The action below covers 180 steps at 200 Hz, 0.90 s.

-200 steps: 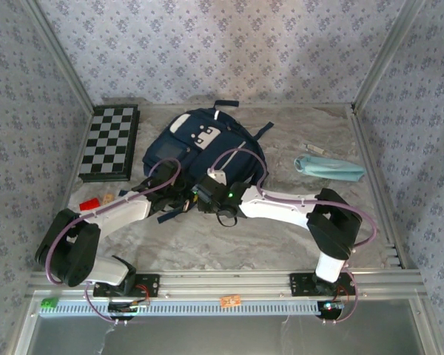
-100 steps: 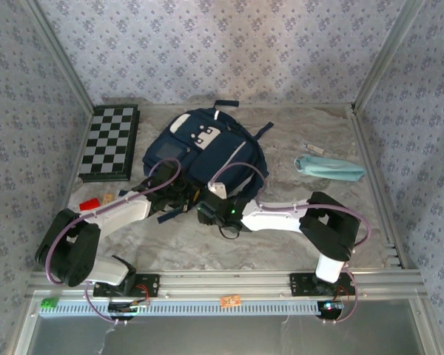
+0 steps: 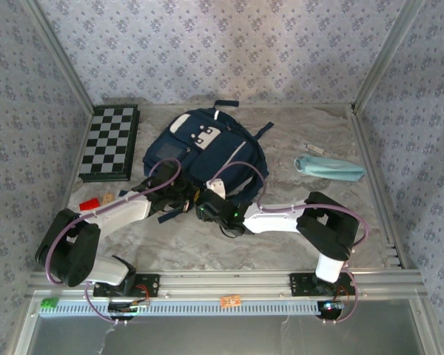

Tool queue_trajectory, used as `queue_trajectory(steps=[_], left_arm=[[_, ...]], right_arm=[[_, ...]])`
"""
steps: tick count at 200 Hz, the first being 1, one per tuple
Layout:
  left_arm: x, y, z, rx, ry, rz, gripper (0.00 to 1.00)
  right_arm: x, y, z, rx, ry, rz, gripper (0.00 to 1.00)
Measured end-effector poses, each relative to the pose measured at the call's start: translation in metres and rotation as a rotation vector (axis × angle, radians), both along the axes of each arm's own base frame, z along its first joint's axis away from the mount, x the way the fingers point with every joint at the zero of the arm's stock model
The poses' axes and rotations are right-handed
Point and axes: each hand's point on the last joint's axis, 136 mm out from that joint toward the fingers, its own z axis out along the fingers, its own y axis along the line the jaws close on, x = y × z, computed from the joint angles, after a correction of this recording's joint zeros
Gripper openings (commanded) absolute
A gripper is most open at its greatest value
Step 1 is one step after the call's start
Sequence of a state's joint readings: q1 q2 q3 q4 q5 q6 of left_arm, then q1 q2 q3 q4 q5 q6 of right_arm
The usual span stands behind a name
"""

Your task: Pack the student bag

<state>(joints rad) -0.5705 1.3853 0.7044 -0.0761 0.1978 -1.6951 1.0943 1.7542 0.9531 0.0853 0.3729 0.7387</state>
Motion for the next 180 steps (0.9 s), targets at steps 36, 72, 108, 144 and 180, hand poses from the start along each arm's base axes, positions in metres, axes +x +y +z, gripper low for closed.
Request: queue_trajectory(steps=[36,72,108,144,180], left_arm=[[0.000,-0.002,0.002,-0.007,0.000,-0.007,0.00],[0.000,-0.002,0.002,-0.008,0.002,-0.008,0.00],[0.000,-0.002,0.002,-0.007,0.004,-0.007,0.00],[0.001,0.000,0.004,-0.012,-0.001,-0.004,0.00],[0.003,0.002,0.011,-0.023,-0.016,-0.002,0.00]], right_arm=[[0.002,-0.004,-0.002,-0.009,-0.041,-0.007,0.53],[0.004,-0.005,-0.001,-0.011,-0.061,-0.009,0.51],[0.009,-0.010,-0.001,-0.047,-0.088,-0.010,0.31],[0.014,-0.017,0.000,-0.072,-0.095,-0.042,0.11],[0.011,-0.018,0.007,-0.074,-0.086,-0.047,0.00]])
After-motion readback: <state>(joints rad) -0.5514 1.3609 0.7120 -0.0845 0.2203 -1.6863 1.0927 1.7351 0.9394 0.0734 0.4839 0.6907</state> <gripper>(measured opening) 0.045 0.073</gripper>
